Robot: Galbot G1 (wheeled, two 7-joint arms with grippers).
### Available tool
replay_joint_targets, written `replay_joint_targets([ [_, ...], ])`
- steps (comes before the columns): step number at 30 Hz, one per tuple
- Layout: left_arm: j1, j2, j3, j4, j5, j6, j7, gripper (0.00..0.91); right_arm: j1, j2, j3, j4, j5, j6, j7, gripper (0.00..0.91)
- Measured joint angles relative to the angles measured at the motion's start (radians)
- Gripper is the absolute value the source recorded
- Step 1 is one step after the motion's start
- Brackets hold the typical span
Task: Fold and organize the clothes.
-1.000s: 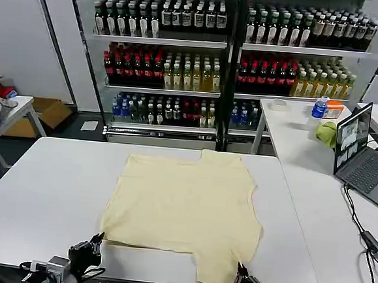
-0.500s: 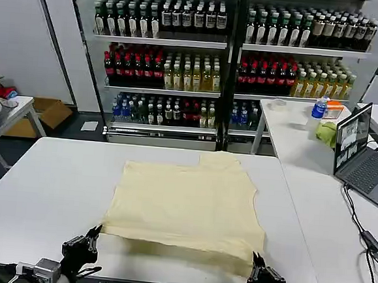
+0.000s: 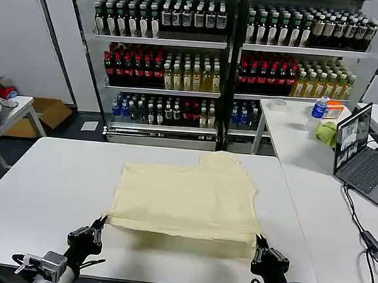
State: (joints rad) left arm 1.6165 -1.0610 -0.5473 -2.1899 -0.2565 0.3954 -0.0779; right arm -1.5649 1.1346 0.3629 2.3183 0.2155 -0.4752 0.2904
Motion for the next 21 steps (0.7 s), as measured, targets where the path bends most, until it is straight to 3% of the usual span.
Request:
replay_joint_targets([
  [10, -0.102, 0.035, 0.044, 0.099, 0.005, -0.002, 0.002, 0.01, 0.156, -0.05, -0.047, -0.1, 0.016, -0.002, 0.004, 0.0],
  [21, -0.216, 0.049, 0.109, 0.212, 0.022, -0.007, -0.004, 0.01, 0.312, -0.049, -0.115, -0.237, 0.016, -0.005, 0.001, 0.0],
])
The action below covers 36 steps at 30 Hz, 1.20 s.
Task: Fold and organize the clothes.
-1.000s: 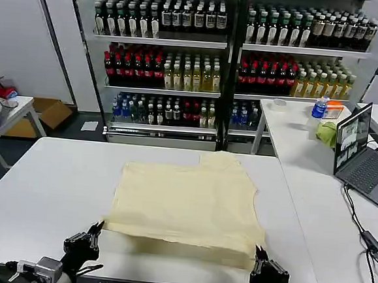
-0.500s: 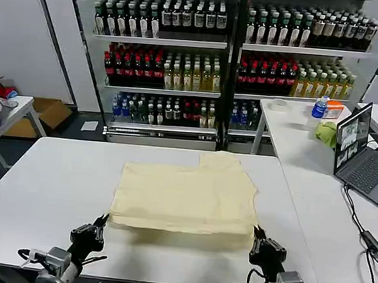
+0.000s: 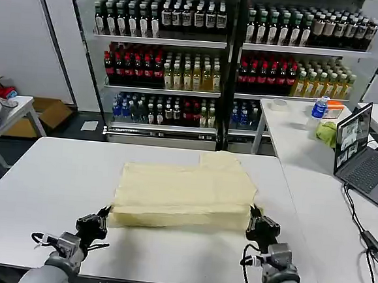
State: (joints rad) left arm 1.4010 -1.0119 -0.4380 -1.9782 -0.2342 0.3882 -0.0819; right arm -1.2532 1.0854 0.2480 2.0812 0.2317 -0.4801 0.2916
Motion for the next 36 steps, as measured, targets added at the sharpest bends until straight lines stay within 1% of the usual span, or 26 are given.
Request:
replay_joint_targets([
  [6, -0.052, -0.002, 0.036, 0.056, 0.019, -0.004, -0.003, 0.02, 0.064, 0.015, -0.034, -0.082, -0.01, 0.0, -0.003, 0.0],
  [8, -0.068, -0.005, 0.048, 0.075, 0.025, -0.005, -0.003, 0.04, 0.081, 0.019, -0.042, -0.105, -0.014, 0.0, -0.004, 0.0],
  [10, -0.082, -0.007, 0.058, 0.091, 0.031, -0.005, -0.003, 0.081, 0.095, 0.023, -0.05, -0.126, -0.018, 0.0, -0.005, 0.0],
  [11, -0.089, -0.008, 0.065, 0.1, 0.035, -0.005, -0.003, 0.111, 0.101, 0.026, -0.055, -0.138, -0.02, 0.0, -0.005, 0.0],
  [12, -0.096, -0.009, 0.07, 0.109, 0.039, -0.005, -0.003, 0.222, 0.107, 0.029, -0.059, -0.148, -0.023, 0.0, -0.005, 0.0],
  [13, -0.102, -0.01, 0.075, 0.116, 0.041, -0.005, -0.003, 0.312, 0.113, 0.032, -0.063, -0.158, -0.025, 0.0, -0.005, 0.0],
  [14, -0.109, -0.011, 0.08, 0.124, 0.045, -0.005, -0.003, 0.655, 0.119, 0.035, -0.066, -0.167, -0.028, -0.002, -0.005, 0.081],
  [15, -0.115, -0.012, 0.084, 0.13, 0.046, -0.005, -0.003, 0.907, 0.125, 0.039, -0.07, -0.178, -0.031, -0.004, -0.003, 0.675],
  [16, -0.121, -0.013, 0.087, 0.136, 0.048, -0.005, -0.002, 0.907, 0.129, 0.043, -0.073, -0.186, -0.033, -0.007, -0.003, 0.907],
  [26, -0.133, -0.025, 0.097, 0.158, 0.053, -0.008, -0.004, 0.907, 0.123, 0.062, -0.063, -0.212, -0.028, -0.006, 0.0, 0.907],
  [36, -0.049, -0.048, 0.055, 0.099, 0.048, -0.018, -0.015, 0.907, 0.048, 0.068, -0.004, -0.151, -0.009, 0.009, 0.0, 0.907],
])
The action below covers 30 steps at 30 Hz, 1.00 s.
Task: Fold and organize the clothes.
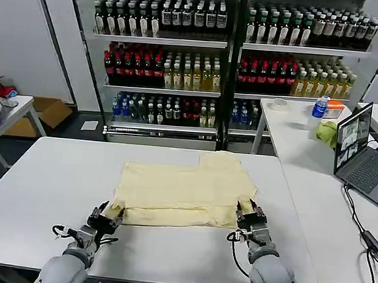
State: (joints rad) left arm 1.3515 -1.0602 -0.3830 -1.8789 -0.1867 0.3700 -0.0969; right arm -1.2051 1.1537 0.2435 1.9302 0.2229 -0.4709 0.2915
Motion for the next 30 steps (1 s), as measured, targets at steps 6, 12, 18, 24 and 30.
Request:
replay_joint_targets([
  [6, 0.048, -0.013, -0.015, -0.027, -0.012, 0.005, -0.004, 0.907, -0.06, 0.009, 0.044, 0.033, 0.023, -0.008, 0.012, 0.907],
  [12, 0.063, -0.016, -0.017, -0.032, -0.032, 0.011, -0.009, 0.907, -0.096, 0.012, 0.07, 0.041, 0.052, -0.023, 0.019, 0.907],
  [18, 0.062, -0.02, -0.017, -0.028, -0.053, 0.019, -0.011, 0.907, -0.104, 0.017, 0.074, 0.035, 0.081, -0.038, 0.025, 0.907],
  [24, 0.054, -0.017, -0.014, -0.02, -0.068, 0.021, -0.011, 0.091, -0.101, 0.019, 0.068, 0.019, 0.107, -0.042, 0.023, 0.01],
  [30, 0.058, -0.013, -0.012, -0.017, -0.075, 0.016, -0.005, 0.03, -0.096, 0.021, 0.058, 0.006, 0.118, -0.042, 0.018, 0.0],
])
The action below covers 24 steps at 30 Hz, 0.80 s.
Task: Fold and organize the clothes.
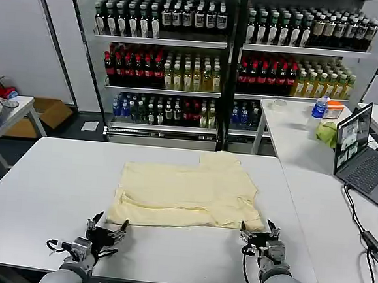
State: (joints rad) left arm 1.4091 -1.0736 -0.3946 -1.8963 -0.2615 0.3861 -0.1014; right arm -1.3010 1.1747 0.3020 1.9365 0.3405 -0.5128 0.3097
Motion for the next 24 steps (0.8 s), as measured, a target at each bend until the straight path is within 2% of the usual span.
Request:
replay_joint_targets([
  [24, 0.025, 0.01, -0.023, -0.028, -0.008, 0.003, 0.002, 0.02, -0.055, -0.008, 0.02, 0.044, 0.0, 0.005, -0.019, 0.0],
])
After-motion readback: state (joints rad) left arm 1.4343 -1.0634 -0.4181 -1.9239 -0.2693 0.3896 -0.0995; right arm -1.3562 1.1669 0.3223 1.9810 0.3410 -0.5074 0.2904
